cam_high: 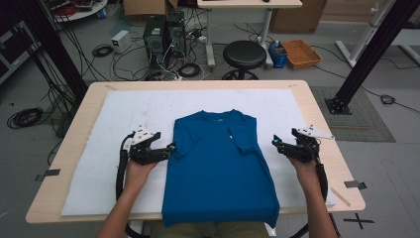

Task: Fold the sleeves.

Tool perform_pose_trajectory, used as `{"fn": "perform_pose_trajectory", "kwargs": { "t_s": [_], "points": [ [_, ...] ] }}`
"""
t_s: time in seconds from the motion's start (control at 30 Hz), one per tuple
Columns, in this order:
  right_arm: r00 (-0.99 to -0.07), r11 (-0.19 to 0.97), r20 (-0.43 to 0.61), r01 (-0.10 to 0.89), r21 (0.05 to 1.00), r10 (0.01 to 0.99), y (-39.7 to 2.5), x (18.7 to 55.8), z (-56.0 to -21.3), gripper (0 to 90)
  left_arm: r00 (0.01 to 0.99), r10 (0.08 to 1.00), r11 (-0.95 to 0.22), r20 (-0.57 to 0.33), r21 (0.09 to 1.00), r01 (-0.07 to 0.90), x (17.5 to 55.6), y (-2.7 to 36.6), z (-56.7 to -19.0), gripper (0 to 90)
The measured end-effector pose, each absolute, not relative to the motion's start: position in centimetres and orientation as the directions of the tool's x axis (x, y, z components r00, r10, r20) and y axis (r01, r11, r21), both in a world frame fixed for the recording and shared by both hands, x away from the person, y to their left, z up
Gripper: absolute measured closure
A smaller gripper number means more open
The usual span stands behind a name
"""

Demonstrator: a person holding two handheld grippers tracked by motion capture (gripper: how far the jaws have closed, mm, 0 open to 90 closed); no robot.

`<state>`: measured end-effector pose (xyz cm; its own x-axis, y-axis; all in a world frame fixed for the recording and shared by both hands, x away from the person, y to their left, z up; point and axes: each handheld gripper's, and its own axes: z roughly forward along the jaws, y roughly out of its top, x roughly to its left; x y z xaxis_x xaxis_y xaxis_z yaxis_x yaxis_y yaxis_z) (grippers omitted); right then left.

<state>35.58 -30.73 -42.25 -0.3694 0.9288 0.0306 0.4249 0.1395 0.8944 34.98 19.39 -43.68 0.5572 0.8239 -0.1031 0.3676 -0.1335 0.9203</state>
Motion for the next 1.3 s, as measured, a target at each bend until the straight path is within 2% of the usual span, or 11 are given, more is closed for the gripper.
{"fn": "perform_pose_trajectory", "kwargs": {
  "t_s": [0.33, 0.37, 0.47, 0.7, 0.73, 0.8, 0.9, 1.03, 1.1, 1.2, 1.3],
  "points": [
    [-0.409, 0.158, 0.037, 0.432, 0.888, 0.912, -30.0, 35.5, -42.2, 22.9, 0.521, 0.837, -0.026, -0.167, 0.939, 0.343, 34.5, 22.3, -43.5, 26.4],
    [-0.464, 0.168, 0.054, 0.424, 0.89, 0.884, -29.0, 35.4, -41.9, 34.6, 0.516, 0.841, -0.027, -0.162, 0.94, 0.34, 34.4, 22.3, -43.5, 26.4],
    [-0.558, 0.25, 0.035, 0.425, 0.87, 0.829, -25.5, 35.4, -41.7, 56.2, 0.508, 0.845, -0.025, -0.165, 0.938, 0.346, 34.4, 22.6, -43.6, 26.4],
    [-0.587, 0.484, -0.119, 0.518, 0.705, 0.801, -17.8, 37.1, -44.6, 74.1, 0.511, 0.845, -0.04, -0.157, 0.935, 0.352, 34.4, 22.5, -43.8, 26.5],
    [-0.587, 0.484, -0.119, 0.518, 0.705, 0.801, -17.8, 37.1, -44.6, 74.1, 0.51, 0.845, -0.034, -0.159, 0.936, 0.349, 34.3, 22.6, -43.8, 26.5],
    [-0.599, 0.476, -0.089, 0.527, 0.704, 0.796, -18.2, 37.1, -44.4, 86.6, 0.507, 0.844, -0.017, -0.174, 0.937, 0.349, 34.4, 22.8, -43.8, 26.5],
    [-0.634, 0.446, 0.003, 0.548, 0.708, 0.773, -18.8, 37.0, -44.3, 87.9, 0.496, 0.849, -0.003, -0.183, 0.936, 0.351, 34.4, 23.1, -43.9, 26.5],
    [-0.667, 0.445, 0.04, 0.539, 0.716, 0.744, -19.3, 36.8, -44.1, 83.1, 0.497, 0.849, -0.002, -0.179, 0.94, 0.342, 34.3, 23.1, -43.8, 26.5],
    [-0.633, 0.399, 0.041, 0.536, 0.744, 0.773, -19.6, 36.7, -43.7, 53.7, 0.499, 0.848, -0.004, -0.176, 0.941, 0.338, 34.3, 23.1, -43.7, 26.5],
    [-0.591, 0.337, 0.039, 0.512, 0.79, 0.806, -20.7, 36.7, -43.1, 35.4, 0.502, 0.846, 0.0, -0.181, 0.941, 0.34, 34.3, 23.2, -43.8, 26.5],
    [-0.505, 0.272, 0.0, 0.466, 0.842, 0.863, -22.7, 36.6, -42.4, 25.4, 0.501, 0.846, 0.006, -0.184, 0.942, 0.336, 34.2, 23.2, -43.8, 26.5]
  ]
}}
